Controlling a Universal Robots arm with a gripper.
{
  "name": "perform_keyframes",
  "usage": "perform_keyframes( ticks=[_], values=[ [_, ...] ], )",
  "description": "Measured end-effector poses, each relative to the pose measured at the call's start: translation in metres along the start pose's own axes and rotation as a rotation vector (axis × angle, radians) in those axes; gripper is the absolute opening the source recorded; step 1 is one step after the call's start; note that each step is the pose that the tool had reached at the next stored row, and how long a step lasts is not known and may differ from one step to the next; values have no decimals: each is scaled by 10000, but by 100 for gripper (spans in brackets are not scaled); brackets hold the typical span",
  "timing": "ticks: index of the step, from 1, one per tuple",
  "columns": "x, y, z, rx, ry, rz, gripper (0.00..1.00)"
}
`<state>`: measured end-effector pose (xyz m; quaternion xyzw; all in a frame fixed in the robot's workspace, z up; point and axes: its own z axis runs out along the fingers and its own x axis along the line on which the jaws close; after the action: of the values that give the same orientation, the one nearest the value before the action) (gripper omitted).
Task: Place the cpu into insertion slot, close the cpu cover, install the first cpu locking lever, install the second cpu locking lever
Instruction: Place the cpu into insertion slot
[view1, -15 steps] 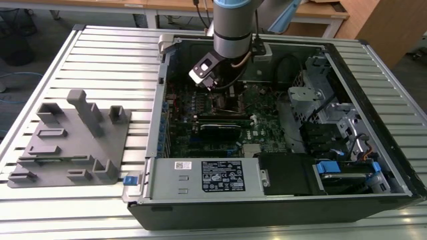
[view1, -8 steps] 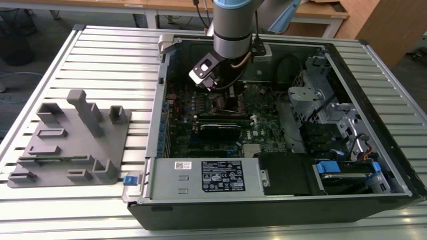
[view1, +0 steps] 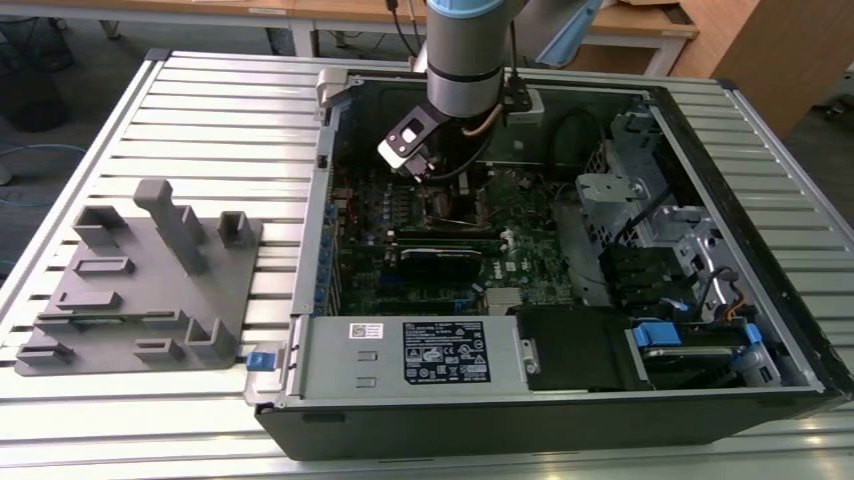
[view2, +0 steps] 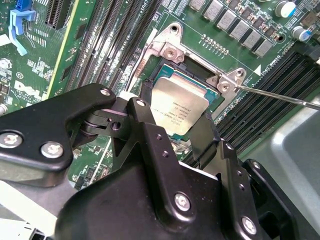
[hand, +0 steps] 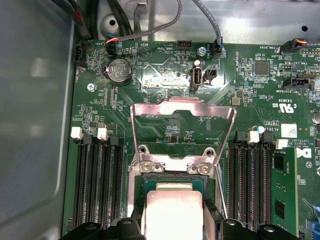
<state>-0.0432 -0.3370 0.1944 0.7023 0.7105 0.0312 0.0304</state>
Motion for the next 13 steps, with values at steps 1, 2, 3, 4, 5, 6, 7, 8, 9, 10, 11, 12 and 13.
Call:
perform_keyframes(
  ticks=[1,2,3,4,5,6,7,8,9,10,11,12,13],
  values=[
    [0,0,1,0,0,0,54],
    [0,0,2,-1,1,0,54],
    [0,0,3,-1,1,0,54],
    [0,-1,4,0,1,0,54],
    [0,0,6,-1,2,0,54],
    [0,-1,6,-1,1,0,54],
    [0,-1,7,-1,1,0,54],
    [0,-1,7,0,0,0,54],
    [0,-1,8,0,0,0,54],
    [0,-1,8,0,0,0,54],
    [0,-1,8,0,0,0,54],
    [0,0,9,0,1,1,54],
    [0,1,9,0,1,1,54]
  ],
)
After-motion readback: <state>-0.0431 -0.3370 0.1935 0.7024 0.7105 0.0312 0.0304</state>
